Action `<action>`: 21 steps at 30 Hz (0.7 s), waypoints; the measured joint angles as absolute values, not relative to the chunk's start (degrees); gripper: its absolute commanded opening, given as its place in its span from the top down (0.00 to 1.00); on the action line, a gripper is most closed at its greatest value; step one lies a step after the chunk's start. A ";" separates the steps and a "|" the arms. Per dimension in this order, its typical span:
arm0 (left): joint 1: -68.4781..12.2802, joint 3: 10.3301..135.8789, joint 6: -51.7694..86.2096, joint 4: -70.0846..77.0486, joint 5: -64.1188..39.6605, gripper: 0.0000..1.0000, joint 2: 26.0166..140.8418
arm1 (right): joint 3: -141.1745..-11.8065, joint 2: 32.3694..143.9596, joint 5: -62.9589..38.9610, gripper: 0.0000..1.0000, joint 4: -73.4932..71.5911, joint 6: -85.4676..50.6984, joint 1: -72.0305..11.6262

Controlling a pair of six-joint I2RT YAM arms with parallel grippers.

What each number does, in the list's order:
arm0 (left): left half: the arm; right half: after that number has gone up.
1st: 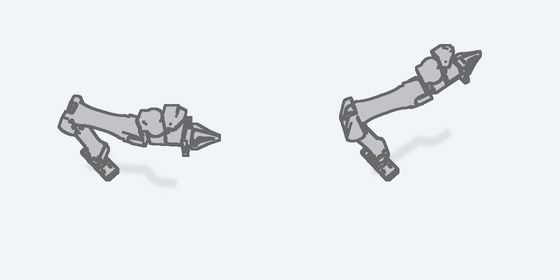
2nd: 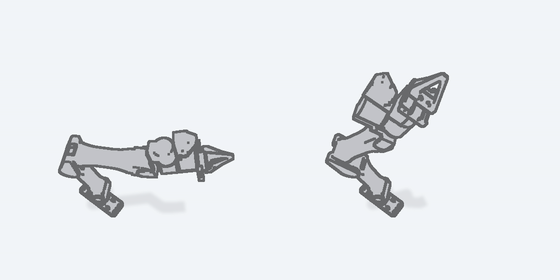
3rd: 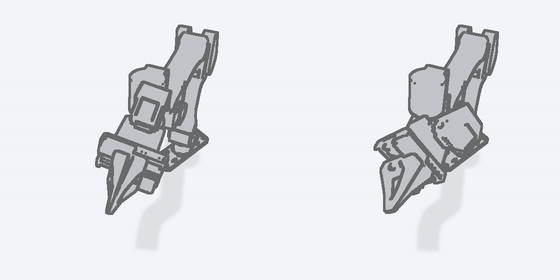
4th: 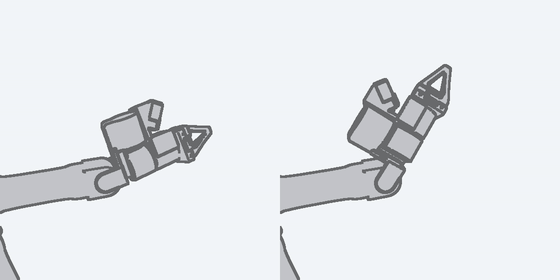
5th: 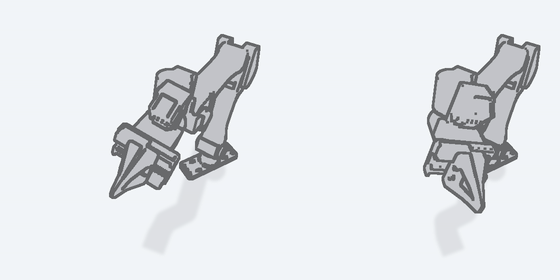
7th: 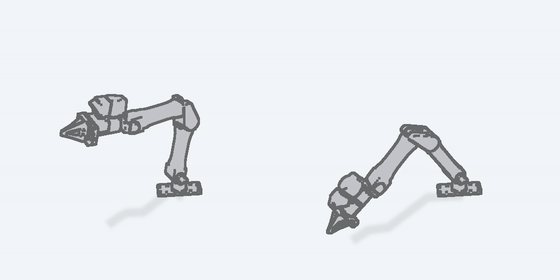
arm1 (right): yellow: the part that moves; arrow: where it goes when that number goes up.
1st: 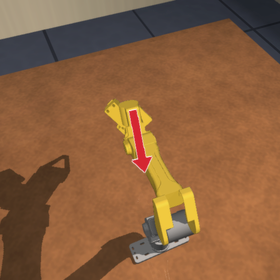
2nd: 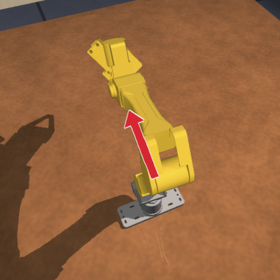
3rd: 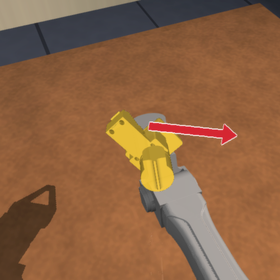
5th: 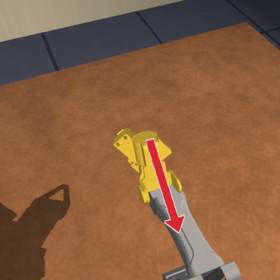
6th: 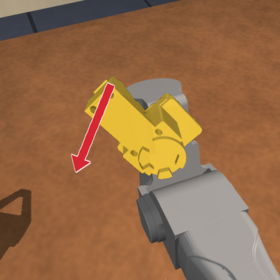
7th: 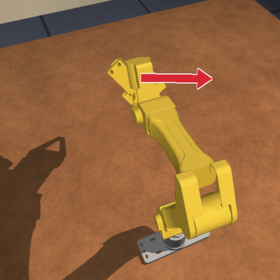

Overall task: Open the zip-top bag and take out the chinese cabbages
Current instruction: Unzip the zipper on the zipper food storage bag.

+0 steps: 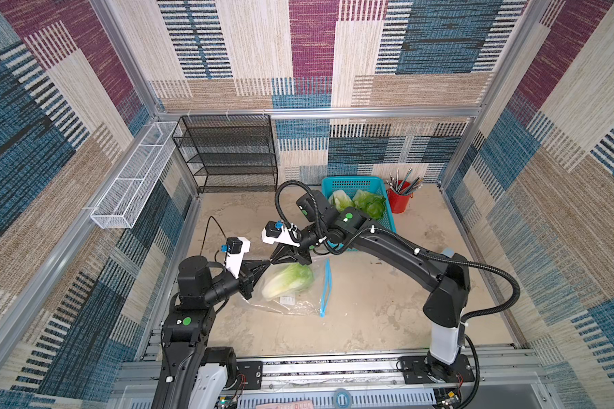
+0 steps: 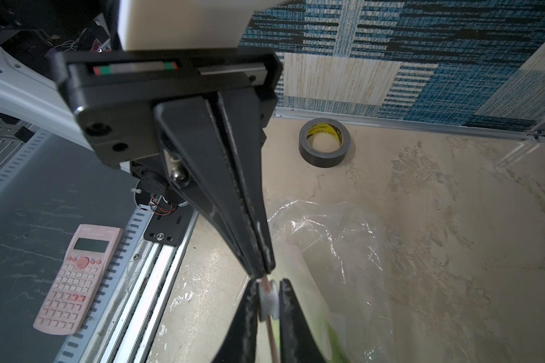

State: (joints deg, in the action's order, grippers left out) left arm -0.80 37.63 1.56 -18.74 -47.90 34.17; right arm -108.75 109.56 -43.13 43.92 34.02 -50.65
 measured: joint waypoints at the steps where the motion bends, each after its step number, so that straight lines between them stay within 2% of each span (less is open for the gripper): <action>1: -0.80 37.63 1.56 -18.74 -47.88 1.00 34.17 | -108.79 109.60 -43.31 1.00 44.07 34.11 -50.65; 10: -0.86 37.58 1.56 -18.76 -46.78 1.00 34.17 | -108.07 109.67 -43.97 1.00 43.16 33.78 -50.15; 21: -0.86 37.36 1.54 -19.14 -44.80 1.00 32.82 | -101.14 105.73 -43.42 1.00 39.20 32.34 -48.73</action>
